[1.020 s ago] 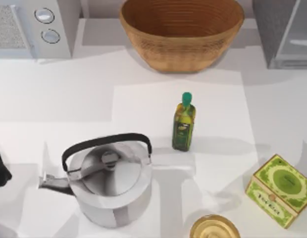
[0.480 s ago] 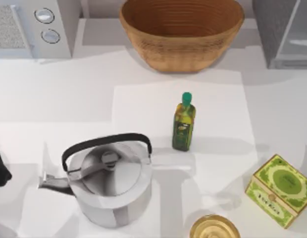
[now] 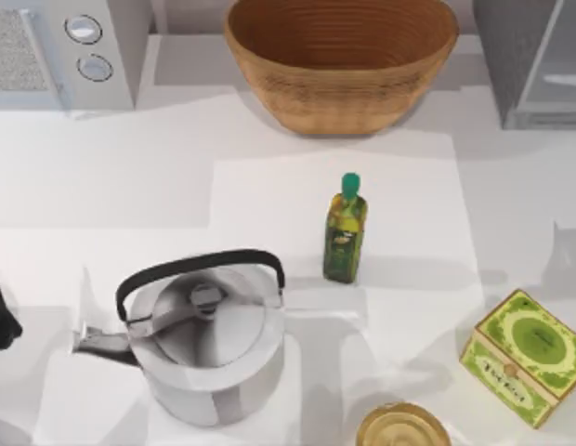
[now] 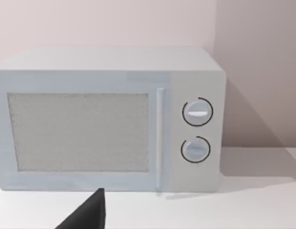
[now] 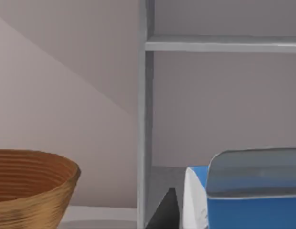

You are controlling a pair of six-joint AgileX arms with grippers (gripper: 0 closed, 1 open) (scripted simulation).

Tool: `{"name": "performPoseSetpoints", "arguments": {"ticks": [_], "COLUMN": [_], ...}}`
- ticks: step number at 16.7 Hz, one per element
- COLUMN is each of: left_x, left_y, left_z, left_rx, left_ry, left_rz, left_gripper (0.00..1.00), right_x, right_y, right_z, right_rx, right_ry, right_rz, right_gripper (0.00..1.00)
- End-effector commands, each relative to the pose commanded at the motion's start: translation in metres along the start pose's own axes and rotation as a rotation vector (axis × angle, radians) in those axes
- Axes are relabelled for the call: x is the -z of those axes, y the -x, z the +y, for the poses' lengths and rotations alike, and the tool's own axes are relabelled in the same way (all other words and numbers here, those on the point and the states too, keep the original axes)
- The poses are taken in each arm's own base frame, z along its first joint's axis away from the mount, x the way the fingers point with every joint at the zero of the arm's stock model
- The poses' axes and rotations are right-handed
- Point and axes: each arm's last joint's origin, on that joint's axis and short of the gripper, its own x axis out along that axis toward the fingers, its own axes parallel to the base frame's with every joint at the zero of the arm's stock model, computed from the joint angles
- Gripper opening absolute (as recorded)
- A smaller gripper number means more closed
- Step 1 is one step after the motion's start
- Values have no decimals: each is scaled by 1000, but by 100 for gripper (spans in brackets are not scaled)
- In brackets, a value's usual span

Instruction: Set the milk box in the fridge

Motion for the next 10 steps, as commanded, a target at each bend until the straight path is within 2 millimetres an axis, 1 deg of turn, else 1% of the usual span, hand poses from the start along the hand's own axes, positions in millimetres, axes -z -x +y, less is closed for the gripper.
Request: {"name": "performPoseSetpoints", "arguments": {"ticks": [2, 3, 4, 5, 6, 7, 9, 10], "left_x": [0, 0, 0, 0, 0, 0, 0, 0], "left_y": [0, 0, 0, 0, 0, 0, 0, 0], "left_z": [0, 0, 0, 0, 0, 0, 0, 0], "left_rx": [0, 0, 0, 0, 0, 0, 0, 0], "left_ry": [0, 0, 0, 0, 0, 0, 0, 0], "left_rz": [0, 0, 0, 0, 0, 0, 0, 0], "left_gripper": [100, 100, 100, 100, 100, 100, 100, 100], "right_x": [-20, -26, -29, -27, -21, -11, 21, 39], "right_y": [-27, -44, -64, -87, -110, -133, -175, -193], "right_z": [-5, -9, -14, -19, -26, -34, -50, -58], "right_rx": [-4, -3, -2, -1, 1, 3, 6, 7], "right_ry": [12, 17, 21, 22, 22, 21, 13, 8], "right_rz": [-23, -25, -19, -5, 14, 36, 81, 98], "right_gripper": [0, 0, 0, 0, 0, 0, 0, 0]}}
